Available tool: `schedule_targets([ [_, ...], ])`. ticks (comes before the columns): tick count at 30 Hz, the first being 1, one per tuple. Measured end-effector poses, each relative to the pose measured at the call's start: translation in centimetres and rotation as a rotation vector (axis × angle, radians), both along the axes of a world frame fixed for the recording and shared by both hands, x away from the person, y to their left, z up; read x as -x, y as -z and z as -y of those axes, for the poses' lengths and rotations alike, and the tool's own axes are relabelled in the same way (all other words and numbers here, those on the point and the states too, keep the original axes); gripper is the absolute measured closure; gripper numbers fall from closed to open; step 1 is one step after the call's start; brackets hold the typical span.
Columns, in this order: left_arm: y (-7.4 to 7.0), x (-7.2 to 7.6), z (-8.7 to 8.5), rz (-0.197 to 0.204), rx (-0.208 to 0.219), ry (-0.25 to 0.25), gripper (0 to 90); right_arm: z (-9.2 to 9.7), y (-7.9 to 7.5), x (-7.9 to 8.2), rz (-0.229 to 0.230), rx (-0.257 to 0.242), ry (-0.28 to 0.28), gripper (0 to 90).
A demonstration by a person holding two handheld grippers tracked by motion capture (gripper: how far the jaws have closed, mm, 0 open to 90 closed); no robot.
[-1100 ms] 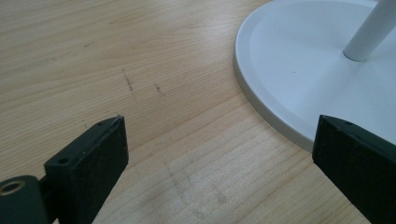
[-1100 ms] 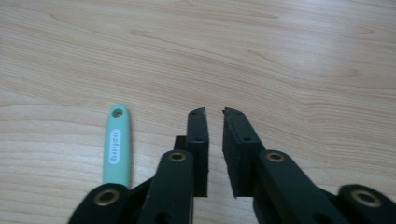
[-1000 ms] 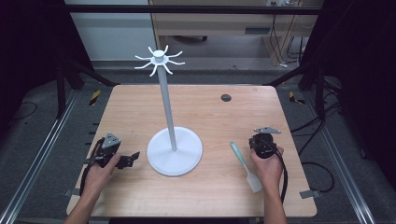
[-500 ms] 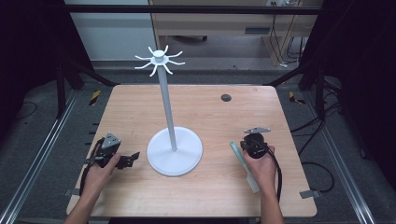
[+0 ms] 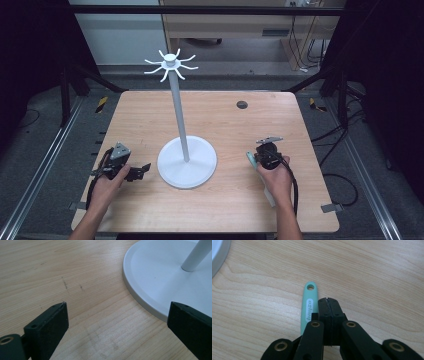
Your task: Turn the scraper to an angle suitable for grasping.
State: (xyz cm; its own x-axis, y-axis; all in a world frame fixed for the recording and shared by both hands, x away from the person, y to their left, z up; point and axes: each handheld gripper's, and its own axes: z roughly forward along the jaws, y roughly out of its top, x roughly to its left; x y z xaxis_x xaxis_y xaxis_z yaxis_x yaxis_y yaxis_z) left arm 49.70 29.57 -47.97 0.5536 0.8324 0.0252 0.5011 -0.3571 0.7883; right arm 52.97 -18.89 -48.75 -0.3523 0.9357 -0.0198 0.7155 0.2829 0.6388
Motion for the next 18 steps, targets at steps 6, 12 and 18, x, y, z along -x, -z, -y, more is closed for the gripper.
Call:
schedule_targets([
  [6, 0.0, 0.0, 0.0, 0.001, -0.002, 0.000, 3.2, -0.8, 0.0, 0.2, -0.018, -0.032, -0.064, 90.0],
  [12, 0.1, 0.0, 0.0, -0.007, -0.008, 0.000, 3.2, -2.3, -0.2, 0.9, -0.028, -0.040, -0.160, 90.0],
  [18, 0.1, -0.1, 0.1, -0.003, -0.020, -0.001, 3.2, -2.6, -1.6, 1.5, -0.006, -0.020, -0.183, 90.0],
])
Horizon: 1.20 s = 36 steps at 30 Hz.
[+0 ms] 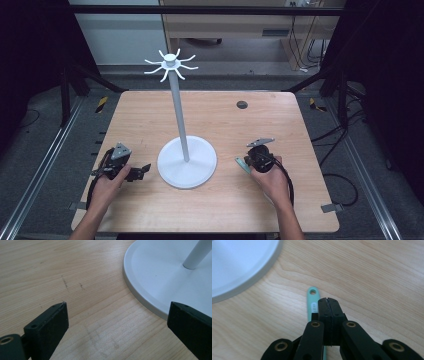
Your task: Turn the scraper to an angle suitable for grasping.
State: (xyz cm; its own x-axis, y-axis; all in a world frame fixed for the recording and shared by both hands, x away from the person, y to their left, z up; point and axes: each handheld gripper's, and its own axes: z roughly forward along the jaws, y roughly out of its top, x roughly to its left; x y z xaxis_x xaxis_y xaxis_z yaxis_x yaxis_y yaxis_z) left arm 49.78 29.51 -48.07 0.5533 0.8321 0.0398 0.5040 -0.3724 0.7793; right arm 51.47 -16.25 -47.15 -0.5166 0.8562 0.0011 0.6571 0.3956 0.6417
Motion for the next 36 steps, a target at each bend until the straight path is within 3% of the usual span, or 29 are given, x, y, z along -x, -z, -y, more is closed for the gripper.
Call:
schedule_targets([
  [6, -0.1, 0.0, -0.3, 0.000, 0.012, -0.016, 3.2, -1.4, -1.6, -0.1, -0.027, 0.063, -0.042, 87.2],
  [15, -0.1, -0.1, -0.6, -0.002, 0.025, -0.022, 3.2, -3.0, -2.0, -1.6, -0.131, 0.132, -0.060, 75.3],
  [25, -0.2, 0.0, -0.5, -0.003, 0.031, -0.014, 3.2, -3.0, -1.8, -2.9, -0.216, 0.159, -0.062, 63.2],
  [29, -0.2, 0.0, -0.5, -0.001, 0.033, -0.012, 3.2, -2.9, -1.6, -3.3, -0.225, 0.175, -0.078, 60.5],
  [31, -0.1, 0.0, -0.5, -0.003, 0.032, -0.012, 3.2, -2.9, -1.7, -3.4, -0.250, 0.158, -0.070, 60.0],
  [36, -0.1, 0.0, -0.5, -0.005, 0.034, -0.013, 3.3, -2.9, -1.2, -3.6, -0.269, 0.174, -0.072, 61.7],
])
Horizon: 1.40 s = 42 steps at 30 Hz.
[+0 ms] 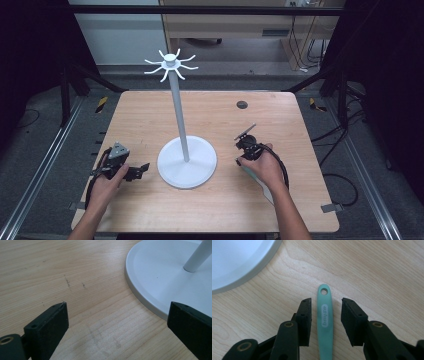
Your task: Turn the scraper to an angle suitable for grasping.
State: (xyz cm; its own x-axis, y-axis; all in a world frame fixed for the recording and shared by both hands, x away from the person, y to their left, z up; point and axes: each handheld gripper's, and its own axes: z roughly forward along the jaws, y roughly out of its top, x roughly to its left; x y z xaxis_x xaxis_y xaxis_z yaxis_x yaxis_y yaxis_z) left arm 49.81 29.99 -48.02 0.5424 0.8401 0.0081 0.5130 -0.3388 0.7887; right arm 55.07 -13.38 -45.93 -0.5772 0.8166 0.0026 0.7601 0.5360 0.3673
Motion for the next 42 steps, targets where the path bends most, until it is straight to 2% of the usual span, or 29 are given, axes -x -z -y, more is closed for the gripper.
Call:
schedule_targets([
  [5, 0.0, 0.0, 0.3, -0.001, -0.006, 0.009, 3.3, -0.2, 0.2, -0.1, 0.000, 0.007, -0.003, 63.8],
  [21, 0.1, 0.1, 0.4, -0.005, -0.008, 0.020, 3.4, -0.4, 0.9, -0.4, -0.041, 0.031, -0.008, 69.5],
  [29, 0.1, 0.1, 0.5, -0.006, -0.012, 0.022, 3.5, -0.6, 0.9, -0.5, -0.040, 0.043, -0.010, 73.8],
  [34, 0.0, 0.1, 0.5, -0.007, -0.013, 0.023, 3.5, -0.5, 0.6, -0.3, -0.020, 0.045, -0.019, 74.2],
  [38, 0.1, 0.1, 0.5, -0.007, -0.013, 0.024, 3.6, 0.2, -1.1, 0.4, 0.044, -0.036, -0.001, 74.3],
  [39, 0.1, 0.1, 0.5, -0.007, -0.013, 0.024, 3.6, 0.2, -1.1, 0.4, 0.044, -0.036, -0.001, 74.3],
  [40, 0.1, 0.1, 0.5, -0.006, -0.014, 0.025, 3.6, 0.7, -2.1, 0.9, 0.087, -0.077, 0.005, 74.3],
  [42, 0.1, 0.1, 0.5, -0.008, -0.021, 0.027, 3.6, 1.3, -3.0, 1.3, 0.126, -0.114, 0.012, 74.3],
])
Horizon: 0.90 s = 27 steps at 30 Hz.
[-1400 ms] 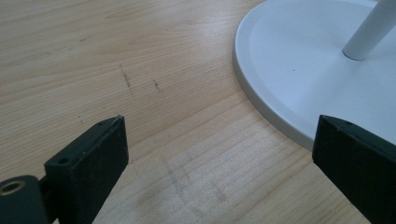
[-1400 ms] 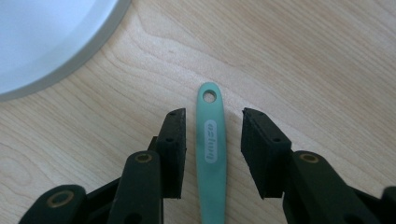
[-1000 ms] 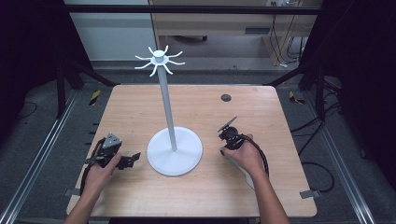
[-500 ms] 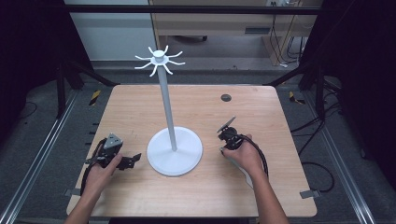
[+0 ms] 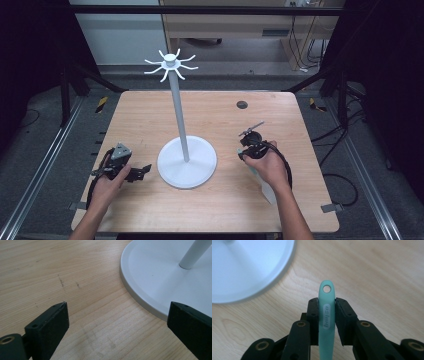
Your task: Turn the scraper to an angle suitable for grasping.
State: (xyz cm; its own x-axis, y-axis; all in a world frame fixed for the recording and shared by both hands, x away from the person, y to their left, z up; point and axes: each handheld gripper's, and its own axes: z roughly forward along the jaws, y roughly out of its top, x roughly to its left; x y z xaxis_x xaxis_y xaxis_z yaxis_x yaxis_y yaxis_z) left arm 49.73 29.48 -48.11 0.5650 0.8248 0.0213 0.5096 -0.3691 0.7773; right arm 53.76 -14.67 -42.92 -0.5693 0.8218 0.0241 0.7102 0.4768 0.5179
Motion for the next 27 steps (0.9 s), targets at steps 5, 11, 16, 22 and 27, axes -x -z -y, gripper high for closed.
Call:
schedule_targets([
  [5, 0.0, 0.0, 0.0, 0.000, -0.002, 0.001, 3.8, 1.3, -2.3, 1.4, 0.112, -0.097, 0.011, 74.5],
  [11, 0.0, 0.0, 0.0, 0.000, -0.001, -0.003, 3.7, 2.1, -4.0, 2.6, 0.191, -0.163, 0.008, 74.6],
  [16, 0.0, 0.0, 0.0, 0.002, 0.006, -0.009, 3.7, 2.3, -4.7, 3.1, 0.221, -0.198, 0.002, 74.7],
  [22, 0.1, -0.1, -0.1, -0.001, 0.003, -0.005, 3.7, 2.1, -5.2, 3.5, 0.247, -0.219, -0.013, 74.8],
  [27, 0.0, -0.1, 0.0, -0.002, 0.002, -0.003, 3.7, 2.0, -5.8, 3.9, 0.264, -0.239, -0.019, 74.8],
])
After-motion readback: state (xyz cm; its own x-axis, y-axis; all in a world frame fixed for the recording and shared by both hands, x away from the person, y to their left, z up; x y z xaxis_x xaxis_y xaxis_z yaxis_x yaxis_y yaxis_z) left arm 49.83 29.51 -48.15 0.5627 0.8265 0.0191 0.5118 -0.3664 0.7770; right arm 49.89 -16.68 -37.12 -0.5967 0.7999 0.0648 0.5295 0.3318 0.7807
